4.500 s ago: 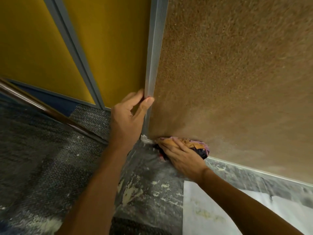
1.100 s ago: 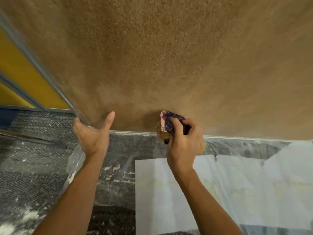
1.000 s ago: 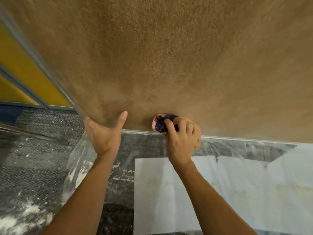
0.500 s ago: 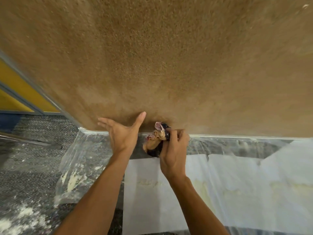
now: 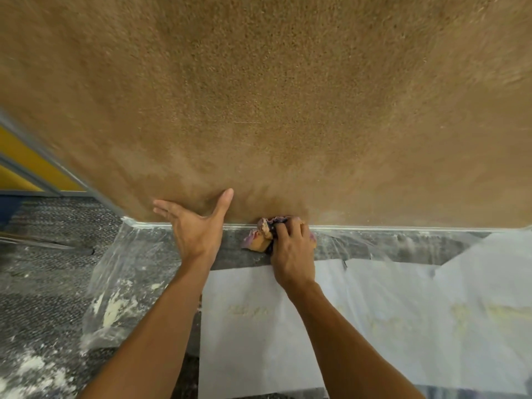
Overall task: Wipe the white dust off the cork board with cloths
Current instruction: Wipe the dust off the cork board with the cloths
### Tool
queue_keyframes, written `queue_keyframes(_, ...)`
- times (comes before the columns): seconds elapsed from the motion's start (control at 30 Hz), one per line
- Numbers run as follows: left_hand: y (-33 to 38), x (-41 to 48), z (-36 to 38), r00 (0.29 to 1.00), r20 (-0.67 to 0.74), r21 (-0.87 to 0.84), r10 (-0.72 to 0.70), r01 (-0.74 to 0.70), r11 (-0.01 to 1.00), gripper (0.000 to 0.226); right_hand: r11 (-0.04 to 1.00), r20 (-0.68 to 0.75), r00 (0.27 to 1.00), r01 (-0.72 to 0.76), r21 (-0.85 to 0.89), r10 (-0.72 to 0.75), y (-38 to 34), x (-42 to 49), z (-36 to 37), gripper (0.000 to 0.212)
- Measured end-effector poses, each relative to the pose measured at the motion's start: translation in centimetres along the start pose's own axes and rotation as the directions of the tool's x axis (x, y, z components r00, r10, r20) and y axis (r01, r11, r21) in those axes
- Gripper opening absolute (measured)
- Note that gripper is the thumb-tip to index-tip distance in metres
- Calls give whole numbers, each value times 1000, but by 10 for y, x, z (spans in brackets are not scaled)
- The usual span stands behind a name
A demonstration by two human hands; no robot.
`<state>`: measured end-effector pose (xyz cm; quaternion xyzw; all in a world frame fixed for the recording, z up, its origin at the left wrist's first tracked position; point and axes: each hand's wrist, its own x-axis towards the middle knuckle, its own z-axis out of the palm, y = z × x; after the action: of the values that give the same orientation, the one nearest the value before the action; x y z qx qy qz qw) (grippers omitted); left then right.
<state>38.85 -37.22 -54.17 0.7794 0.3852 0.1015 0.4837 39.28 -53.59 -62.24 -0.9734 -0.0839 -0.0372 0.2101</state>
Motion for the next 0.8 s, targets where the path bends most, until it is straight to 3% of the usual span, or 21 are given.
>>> queue_keyframes(0.1,-11,-4,3,999,-5,25,43,-43,999,134,984,-45,998,-37,176,46,-7,-2,-18,35)
queue_keyframes(0.2,-40,-30,13,991,20,202,134,-136,970,114,939,-294,949,-10,345,118,-19,-17,-51,33)
queue_keyframes(0.27,-64,-58,25,957,133,304,256,-285,909,91,960,-419,900,6,281,118,-27,-16,-68,29)
queue_keyframes(0.33,-87,-78,40,879,310,418,362,-468,779,76,990,-507,859,6,142,68,-29,-3,-72,27)
queue_keyframes(0.43,-106,-85,49,796,474,537,376,-600,593,72,999,-545,837,54,5,-42,-14,11,-58,26)
queue_keyframes(0.57,-105,-76,45,787,497,589,365,-615,525,68,986,-472,866,124,-115,-164,5,9,-33,28)
queue_keyframes(0.7,-98,-72,49,803,467,604,370,-596,529,63,985,-172,984,24,-171,-54,21,-1,-15,23)
queue_keyframes(0.8,-93,-70,55,814,430,601,390,-580,549,58,986,12,1000,-21,-164,24,29,3,-18,23)
